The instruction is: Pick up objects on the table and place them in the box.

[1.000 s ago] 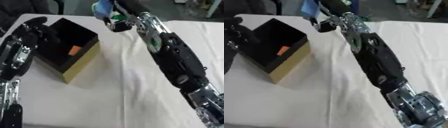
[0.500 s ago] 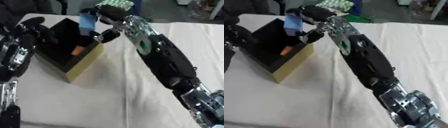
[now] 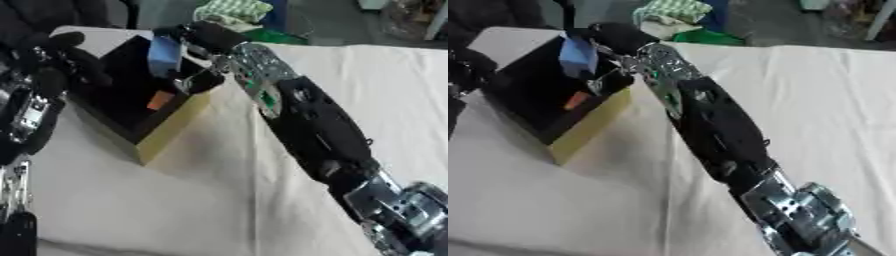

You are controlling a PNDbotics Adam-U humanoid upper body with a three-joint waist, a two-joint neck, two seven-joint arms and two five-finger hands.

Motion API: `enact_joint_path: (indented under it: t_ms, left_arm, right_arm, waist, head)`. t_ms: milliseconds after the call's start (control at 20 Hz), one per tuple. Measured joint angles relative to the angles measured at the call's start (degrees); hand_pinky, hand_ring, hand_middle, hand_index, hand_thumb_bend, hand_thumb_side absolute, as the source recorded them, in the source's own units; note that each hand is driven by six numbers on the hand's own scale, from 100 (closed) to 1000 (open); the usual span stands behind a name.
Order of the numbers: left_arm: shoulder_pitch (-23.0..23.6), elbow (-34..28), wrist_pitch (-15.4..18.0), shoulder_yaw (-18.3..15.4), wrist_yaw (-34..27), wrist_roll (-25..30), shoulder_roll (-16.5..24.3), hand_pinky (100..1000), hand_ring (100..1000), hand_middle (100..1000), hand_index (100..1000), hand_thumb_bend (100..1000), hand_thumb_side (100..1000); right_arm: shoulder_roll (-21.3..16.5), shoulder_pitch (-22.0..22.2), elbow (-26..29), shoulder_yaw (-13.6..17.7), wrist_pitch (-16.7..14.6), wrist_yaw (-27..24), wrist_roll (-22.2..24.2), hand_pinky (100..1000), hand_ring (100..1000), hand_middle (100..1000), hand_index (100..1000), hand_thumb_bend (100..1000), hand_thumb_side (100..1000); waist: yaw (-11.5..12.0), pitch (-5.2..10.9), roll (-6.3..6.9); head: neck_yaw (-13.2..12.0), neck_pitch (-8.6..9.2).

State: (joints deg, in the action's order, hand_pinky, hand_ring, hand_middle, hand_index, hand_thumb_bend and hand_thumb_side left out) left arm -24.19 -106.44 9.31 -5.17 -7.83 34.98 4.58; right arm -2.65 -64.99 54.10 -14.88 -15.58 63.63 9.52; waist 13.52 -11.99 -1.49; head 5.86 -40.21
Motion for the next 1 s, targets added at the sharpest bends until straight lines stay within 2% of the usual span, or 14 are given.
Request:
enact_joint_path:
  t_ms: [250, 500, 550, 650, 700, 750, 800, 1000]
  left_arm:
    - [0.0, 0.0, 0.0, 0.0, 0.0, 0.0, 0.0, 711, 624, 646, 887, 100, 636]
    - [0.0, -0.2, 0.0, 0.0, 0.0, 0.0, 0.0, 710, 624, 646, 887, 100, 636]
    - [0.0, -0.3, 0.0, 0.0, 0.0, 0.0, 0.0, 710, 624, 646, 887, 100, 636]
    - [0.0, -0.3, 0.0, 0.0, 0.0, 0.0, 0.0, 710, 623, 646, 887, 100, 635]
    - [0.0, -0.3, 0.0, 0.0, 0.0, 0.0, 0.0, 710, 623, 646, 887, 100, 635]
    - [0.0, -0.3, 0.0, 0.0, 0.0, 0.0, 0.0, 710, 623, 646, 887, 100, 635]
    - [0.0, -0.3, -0.1, 0.0, 0.0, 0.0, 0.0, 710, 623, 646, 888, 100, 636]
    - [0.0, -0.3, -0.1, 0.0, 0.0, 0.0, 0.0, 710, 622, 645, 888, 100, 636]
  right_arm:
    - [0.0, 0.0, 0.4, -0.3, 0.6, 1.4, -2.8, 891, 858, 1000, 1000, 100, 440]
    - [0.0, 0.0, 0.4, -0.3, 0.3, 1.9, -3.4, 912, 895, 1000, 1000, 100, 526]
    - [0.0, 0.0, 0.4, -0.4, -0.1, 2.2, -3.0, 928, 928, 1000, 1000, 100, 598]
    - [0.0, 0.0, 0.3, -0.9, -1.8, 2.7, -0.8, 953, 968, 1000, 1000, 100, 695]
    - [0.0, 0.0, 0.1, -1.1, -3.1, 2.9, 1.0, 975, 992, 1000, 1000, 100, 785]
    - [0.0, 0.0, -0.1, -1.2, -4.5, 3.1, 3.2, 975, 992, 1000, 1000, 100, 785]
    - [0.0, 0.0, -0.3, -1.3, -5.8, 3.1, 5.3, 1000, 1000, 1000, 1000, 100, 873]
    - [0.0, 0.2, -0.4, -1.3, -9.0, 3.1, 11.5, 1000, 1000, 1000, 1000, 100, 898]
  waist:
    - [-0.1, 0.0, -0.04]
    - [-0.1, 0.01, -0.12]
    - [-0.1, 0.01, -0.13]
    - [-0.1, 0.01, -0.15]
    - [-0.2, 0.01, -0.16]
    - [-0.2, 0.01, -0.16]
    - [-0.2, 0.01, -0.16]
    - [-0.3, 0.01, -0.14]
  head:
    - [0.0, 0.02]
    - [-0.2, 0.07]
    - [-0.2, 0.1]
    - [-0.2, 0.16]
    - [-0.2, 0.2]
    - [-0.2, 0.24]
    - [-0.2, 0.26]
    - [-0.4, 0.28]
